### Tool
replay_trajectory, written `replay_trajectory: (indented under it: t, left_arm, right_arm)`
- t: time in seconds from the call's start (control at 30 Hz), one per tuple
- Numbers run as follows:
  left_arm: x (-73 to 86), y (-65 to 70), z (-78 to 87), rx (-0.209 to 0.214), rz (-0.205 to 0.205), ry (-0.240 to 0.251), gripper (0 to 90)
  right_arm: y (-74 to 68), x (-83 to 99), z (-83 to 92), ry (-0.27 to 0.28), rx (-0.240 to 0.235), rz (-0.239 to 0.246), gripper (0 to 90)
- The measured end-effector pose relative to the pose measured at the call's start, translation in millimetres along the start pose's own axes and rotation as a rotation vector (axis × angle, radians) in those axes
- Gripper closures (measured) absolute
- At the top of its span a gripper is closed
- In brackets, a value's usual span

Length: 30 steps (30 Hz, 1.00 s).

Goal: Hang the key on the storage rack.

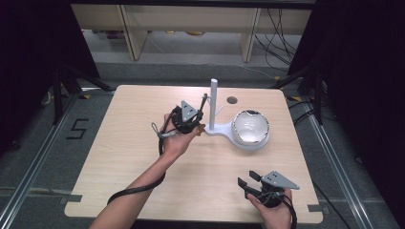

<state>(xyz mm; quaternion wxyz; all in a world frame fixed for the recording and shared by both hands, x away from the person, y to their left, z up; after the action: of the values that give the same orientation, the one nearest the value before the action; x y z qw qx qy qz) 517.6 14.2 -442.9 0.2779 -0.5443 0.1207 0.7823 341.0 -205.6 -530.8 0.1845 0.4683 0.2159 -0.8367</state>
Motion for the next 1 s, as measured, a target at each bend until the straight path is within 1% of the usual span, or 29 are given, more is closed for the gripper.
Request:
replay_trajectory:
  t: [0.07,0.1,0.13,0.17,0.2,0.27,0.3,0.33,0.37,0.4,0.43,0.53,0.57,0.6,0.63,0.67,0.7,0.73,0.77,0.8,0.83,0.87,1.0]
  left_arm:
    - [0.4,0.7,-1.0,0.006,0.003,-0.003,74.1]
    - [-0.3,-0.1,-1.8,0.010,-0.019,0.008,74.1]
    - [0.2,0.1,-1.4,0.017,-0.020,0.003,73.4]
    - [2.6,2.4,0.7,0.033,0.019,-0.012,72.4]
    - [2.6,2.4,0.7,0.033,0.019,-0.012,71.7]
    - [3.7,2.9,4.7,0.051,0.033,-0.012,70.8]
    - [3.8,2.9,7.0,0.055,0.035,-0.009,69.7]
    - [4.0,2.3,11.6,0.064,0.040,-0.008,69.2]
    - [4.0,2.3,11.6,0.064,0.040,-0.008,68.6]
    - [4.4,1.6,14.9,0.073,0.046,-0.008,67.7]
    - [4.8,0.6,17.9,0.079,0.049,-0.006,66.9]
    - [6.9,-1.5,28.0,0.105,0.064,-0.001,64.4]
    - [7.1,-2.8,30.4,0.122,0.051,0.009,62.9]
    - [10.2,-4.3,36.5,0.135,0.064,0.006,60.0]
    - [11.9,-5.5,40.1,0.138,0.071,0.005,59.0]
    - [11.9,-5.5,40.1,0.138,0.071,0.005,57.5]
    - [14.5,-7.8,45.2,0.142,0.079,0.002,57.5]
    - [15.5,-8.9,47.5,0.144,0.087,0.005,54.5]
    - [17.0,-10.1,50.7,0.138,0.097,0.001,54.5]
    - [19.8,-12.9,57.0,0.141,0.100,0.005,51.9]
    - [19.8,-12.9,57.0,0.141,0.100,0.005,51.1]
    - [21.9,-14.7,61.3,0.143,0.095,0.003,49.7]
    - [30.4,-18.2,76.0,0.146,0.099,0.009,47.2]
  right_arm:
    - [0.2,0.0,0.1,0.000,0.000,0.002,43.5]
    - [2.8,-0.7,0.3,0.003,0.006,0.034,43.4]
    - [-0.2,1.1,2.4,-0.021,0.011,-0.013,43.4]
    - [4.1,-0.7,0.9,0.003,0.008,0.041,43.5]
    - [3.9,-0.7,1.1,0.000,0.005,0.037,43.4]
    - [3.8,-0.5,1.6,0.000,0.010,0.032,43.5]
    - [0.3,1.3,2.7,-0.018,0.008,-0.019,43.5]
    - [1.5,1.3,1.9,-0.012,0.011,-0.001,43.5]
    - [1.5,1.3,1.9,-0.012,0.011,-0.001,43.5]
    - [0.0,1.2,0.5,-0.003,-0.001,-0.011,43.5]
    - [2.9,0.9,0.8,-0.008,0.003,0.022,43.5]
    - [2.8,1.0,0.8,-0.010,0.006,0.023,43.6]
    - [2.6,1.0,0.9,-0.011,0.005,0.020,43.5]
    - [2.8,1.2,0.4,-0.011,0.007,0.023,43.5]
    - [2.8,1.3,0.3,-0.011,0.007,0.023,43.5]
    - [2.8,1.3,0.3,-0.011,0.007,0.023,43.5]
    - [2.8,1.3,0.3,-0.011,0.008,0.024,43.5]
    - [2.8,1.3,0.3,-0.011,0.008,0.023,43.5]
    - [2.8,1.3,0.3,-0.011,0.008,0.023,43.5]
    - [2.9,1.1,0.5,-0.009,0.008,0.023,43.5]
    - [2.9,1.1,0.5,-0.009,0.008,0.023,43.5]
    - [3.4,0.8,0.7,-0.006,0.012,0.023,43.5]
    - [3.5,1.1,0.7,-0.007,0.010,0.019,43.5]
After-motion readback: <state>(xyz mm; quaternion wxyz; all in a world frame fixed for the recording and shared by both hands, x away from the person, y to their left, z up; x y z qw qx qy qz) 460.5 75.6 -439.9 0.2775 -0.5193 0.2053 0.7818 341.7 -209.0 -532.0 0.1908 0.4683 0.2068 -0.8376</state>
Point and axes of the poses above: each handheld gripper's, and its own axes: z roughly backward along the jaws, x roughly out of its underside, y roughly to its right, the point moved 6 cm from there along -z, roughly forward along the jaws, and after that the axes turned 1 degree about -y, right-handed, at the moved point
